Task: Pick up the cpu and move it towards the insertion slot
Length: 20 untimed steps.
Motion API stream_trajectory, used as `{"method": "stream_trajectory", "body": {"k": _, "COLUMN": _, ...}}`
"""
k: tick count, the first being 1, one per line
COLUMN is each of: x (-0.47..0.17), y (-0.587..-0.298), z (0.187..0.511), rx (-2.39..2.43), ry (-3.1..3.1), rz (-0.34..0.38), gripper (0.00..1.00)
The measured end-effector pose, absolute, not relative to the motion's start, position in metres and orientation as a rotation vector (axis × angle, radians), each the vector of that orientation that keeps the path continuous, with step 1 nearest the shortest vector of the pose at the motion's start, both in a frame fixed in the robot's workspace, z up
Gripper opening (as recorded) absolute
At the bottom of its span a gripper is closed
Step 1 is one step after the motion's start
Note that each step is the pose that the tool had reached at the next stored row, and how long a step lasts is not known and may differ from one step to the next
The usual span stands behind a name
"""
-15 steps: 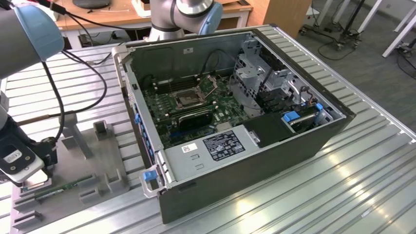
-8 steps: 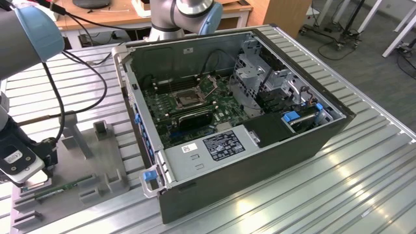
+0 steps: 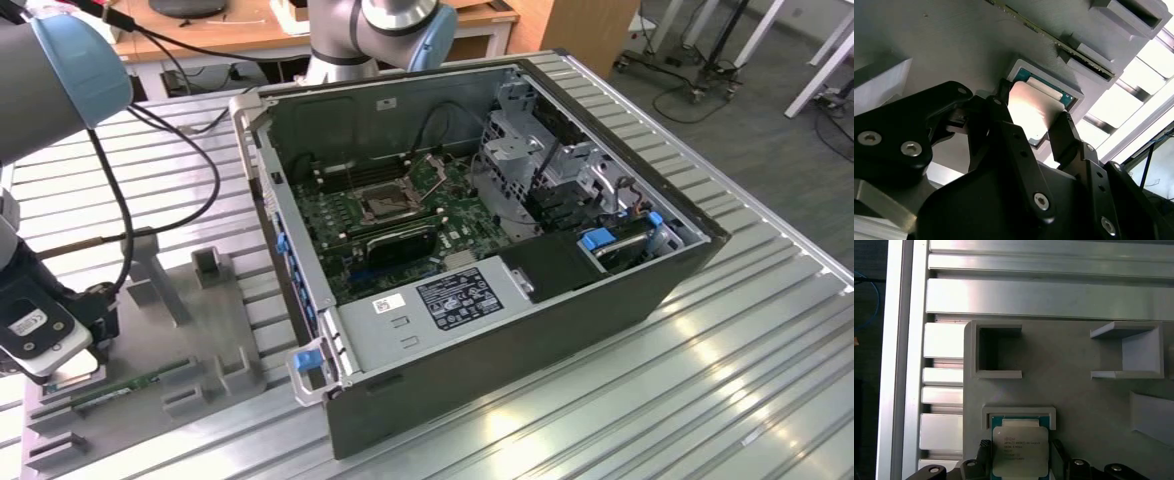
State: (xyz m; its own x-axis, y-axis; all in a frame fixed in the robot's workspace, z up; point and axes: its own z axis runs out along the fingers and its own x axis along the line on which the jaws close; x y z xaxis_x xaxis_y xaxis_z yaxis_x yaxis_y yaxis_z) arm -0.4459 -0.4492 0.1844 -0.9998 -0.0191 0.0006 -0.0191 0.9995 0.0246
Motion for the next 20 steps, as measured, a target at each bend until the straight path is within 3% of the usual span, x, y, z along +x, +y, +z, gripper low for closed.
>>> {"method": "stream_trajectory", "body": {"k": 20, "x": -0.4459, "y": -0.4492, "z": 0.1843, "rx": 0.030, "ry": -3.140, "rz": -0.038, "gripper": 0.54}}
